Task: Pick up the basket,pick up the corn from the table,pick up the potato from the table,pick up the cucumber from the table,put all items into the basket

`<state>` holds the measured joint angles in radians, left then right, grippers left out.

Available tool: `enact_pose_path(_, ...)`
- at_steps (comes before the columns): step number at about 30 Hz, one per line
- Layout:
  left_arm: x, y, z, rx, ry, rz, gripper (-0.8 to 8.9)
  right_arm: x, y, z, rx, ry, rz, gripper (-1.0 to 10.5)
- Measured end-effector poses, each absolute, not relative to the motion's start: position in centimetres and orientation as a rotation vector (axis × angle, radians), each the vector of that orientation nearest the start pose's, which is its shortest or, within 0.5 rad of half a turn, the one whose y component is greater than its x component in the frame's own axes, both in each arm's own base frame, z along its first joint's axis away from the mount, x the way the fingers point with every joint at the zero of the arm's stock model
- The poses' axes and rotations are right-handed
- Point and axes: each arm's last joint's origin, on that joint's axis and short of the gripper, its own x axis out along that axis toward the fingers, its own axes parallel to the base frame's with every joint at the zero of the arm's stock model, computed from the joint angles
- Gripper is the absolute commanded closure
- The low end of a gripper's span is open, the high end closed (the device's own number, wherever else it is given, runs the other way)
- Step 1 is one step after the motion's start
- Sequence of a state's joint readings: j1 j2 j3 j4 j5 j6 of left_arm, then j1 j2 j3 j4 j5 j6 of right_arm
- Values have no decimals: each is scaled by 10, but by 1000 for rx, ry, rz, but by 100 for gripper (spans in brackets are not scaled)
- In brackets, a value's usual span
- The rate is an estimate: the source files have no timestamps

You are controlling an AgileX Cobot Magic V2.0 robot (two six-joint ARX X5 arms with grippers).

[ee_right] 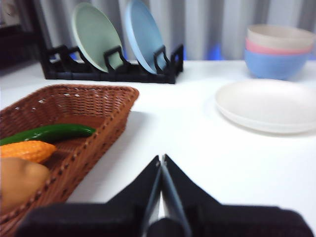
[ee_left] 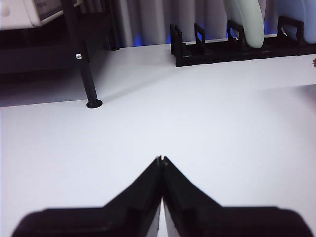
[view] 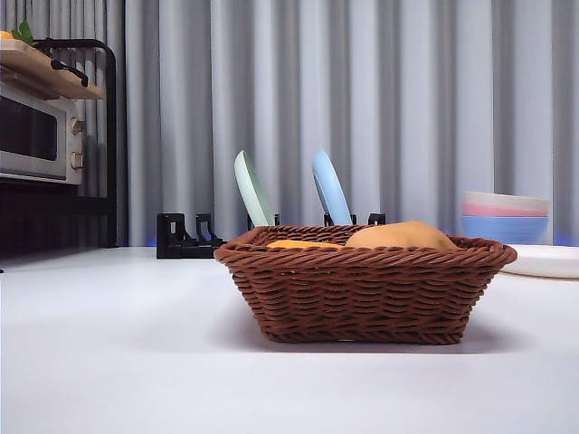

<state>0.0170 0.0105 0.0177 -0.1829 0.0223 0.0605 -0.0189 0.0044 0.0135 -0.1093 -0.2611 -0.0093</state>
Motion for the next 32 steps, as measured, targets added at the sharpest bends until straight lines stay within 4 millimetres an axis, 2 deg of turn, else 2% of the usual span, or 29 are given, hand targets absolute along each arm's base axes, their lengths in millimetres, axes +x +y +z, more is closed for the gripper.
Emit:
enact_pose_path(11,96,1,151,57,175,-11,817,95,5,154,104,149,229,946)
enact_pose_path(32,96,1,151,57,175,-11,816,96,5,154,113,156,228,945)
